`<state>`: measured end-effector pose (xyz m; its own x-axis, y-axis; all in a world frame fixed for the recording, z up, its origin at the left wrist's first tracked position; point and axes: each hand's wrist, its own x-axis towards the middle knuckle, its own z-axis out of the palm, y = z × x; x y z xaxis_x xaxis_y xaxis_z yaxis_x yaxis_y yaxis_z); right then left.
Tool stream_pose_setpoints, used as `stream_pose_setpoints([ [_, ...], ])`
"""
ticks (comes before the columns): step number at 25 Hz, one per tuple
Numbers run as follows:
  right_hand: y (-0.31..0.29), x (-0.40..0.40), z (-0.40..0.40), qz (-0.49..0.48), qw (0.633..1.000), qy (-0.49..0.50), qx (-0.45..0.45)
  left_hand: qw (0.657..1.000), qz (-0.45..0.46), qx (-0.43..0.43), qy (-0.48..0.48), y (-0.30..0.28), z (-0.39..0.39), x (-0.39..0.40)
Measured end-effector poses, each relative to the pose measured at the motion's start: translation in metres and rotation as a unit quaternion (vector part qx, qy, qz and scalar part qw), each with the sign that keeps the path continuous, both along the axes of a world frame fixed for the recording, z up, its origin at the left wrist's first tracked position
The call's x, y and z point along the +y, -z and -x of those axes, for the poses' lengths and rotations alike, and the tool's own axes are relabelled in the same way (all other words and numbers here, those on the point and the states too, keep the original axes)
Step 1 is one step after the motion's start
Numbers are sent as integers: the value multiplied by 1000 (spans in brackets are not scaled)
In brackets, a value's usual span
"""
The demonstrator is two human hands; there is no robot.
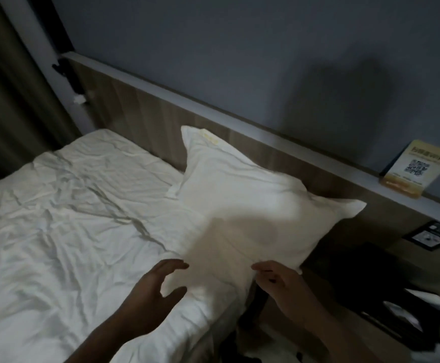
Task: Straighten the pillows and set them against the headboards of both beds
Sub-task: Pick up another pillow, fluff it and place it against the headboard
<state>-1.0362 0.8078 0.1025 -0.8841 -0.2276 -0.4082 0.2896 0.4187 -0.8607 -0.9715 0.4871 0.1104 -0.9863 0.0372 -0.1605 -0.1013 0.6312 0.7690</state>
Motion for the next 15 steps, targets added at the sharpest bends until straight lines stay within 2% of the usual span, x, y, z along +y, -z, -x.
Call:
stream_pose_setpoints([
  [4, -25, -14, -84, 81, 994, -44, -50, 990, -98, -32, -96, -25, -123, -7],
  [6, -28, -24, -119, 91, 992, -65, -59, 979, -121, -41, -161, -33, -173, -3],
  [15, -42, -48, -221, 80, 950, -269, -133, 880, -203, -103, -416, -59, -337, 73],
])
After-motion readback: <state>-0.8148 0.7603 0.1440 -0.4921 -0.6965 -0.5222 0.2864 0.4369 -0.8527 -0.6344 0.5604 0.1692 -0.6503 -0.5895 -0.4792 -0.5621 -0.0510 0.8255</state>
